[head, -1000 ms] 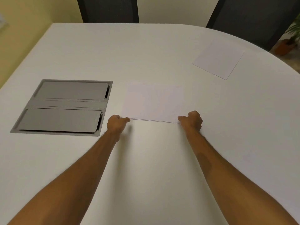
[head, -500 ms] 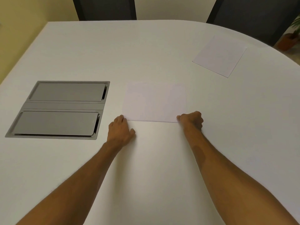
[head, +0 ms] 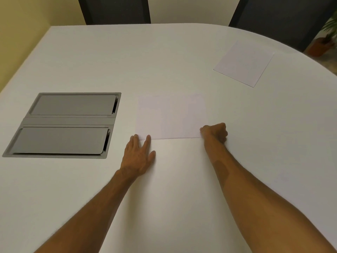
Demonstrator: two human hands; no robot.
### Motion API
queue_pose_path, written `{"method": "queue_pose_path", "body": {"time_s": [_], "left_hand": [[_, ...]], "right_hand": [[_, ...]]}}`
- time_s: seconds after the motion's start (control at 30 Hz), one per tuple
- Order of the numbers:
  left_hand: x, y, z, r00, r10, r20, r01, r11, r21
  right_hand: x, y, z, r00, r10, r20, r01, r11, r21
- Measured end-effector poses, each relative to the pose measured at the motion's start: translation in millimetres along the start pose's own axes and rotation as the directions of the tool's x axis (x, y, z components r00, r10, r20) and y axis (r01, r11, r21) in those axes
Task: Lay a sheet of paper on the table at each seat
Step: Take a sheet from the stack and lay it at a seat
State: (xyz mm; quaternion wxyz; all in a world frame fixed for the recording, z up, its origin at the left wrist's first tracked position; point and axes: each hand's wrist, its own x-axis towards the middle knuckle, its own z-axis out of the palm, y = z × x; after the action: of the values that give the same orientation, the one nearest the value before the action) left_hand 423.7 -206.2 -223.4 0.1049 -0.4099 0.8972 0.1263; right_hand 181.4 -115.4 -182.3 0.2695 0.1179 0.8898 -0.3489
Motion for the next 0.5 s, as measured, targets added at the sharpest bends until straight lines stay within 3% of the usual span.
{"method": "queue_pose_path", "body": {"time_s": [0.1, 0.5], "left_hand": [[-3, -2, 4, 0.999, 0.003, 0.036, -0.003, 1.0, -0.008], [-7, -4, 19, 0.997, -0.009, 0.077, 0.011, 0.999, -0.03]], "right_hand": [[0, 1, 0, 0.999, -0.045, 0.03, 0.045, 0.999, 0.02], [-4, -1, 4, 0.971, -0.216, -0.107, 0.209, 0.975, -0.073]]}}
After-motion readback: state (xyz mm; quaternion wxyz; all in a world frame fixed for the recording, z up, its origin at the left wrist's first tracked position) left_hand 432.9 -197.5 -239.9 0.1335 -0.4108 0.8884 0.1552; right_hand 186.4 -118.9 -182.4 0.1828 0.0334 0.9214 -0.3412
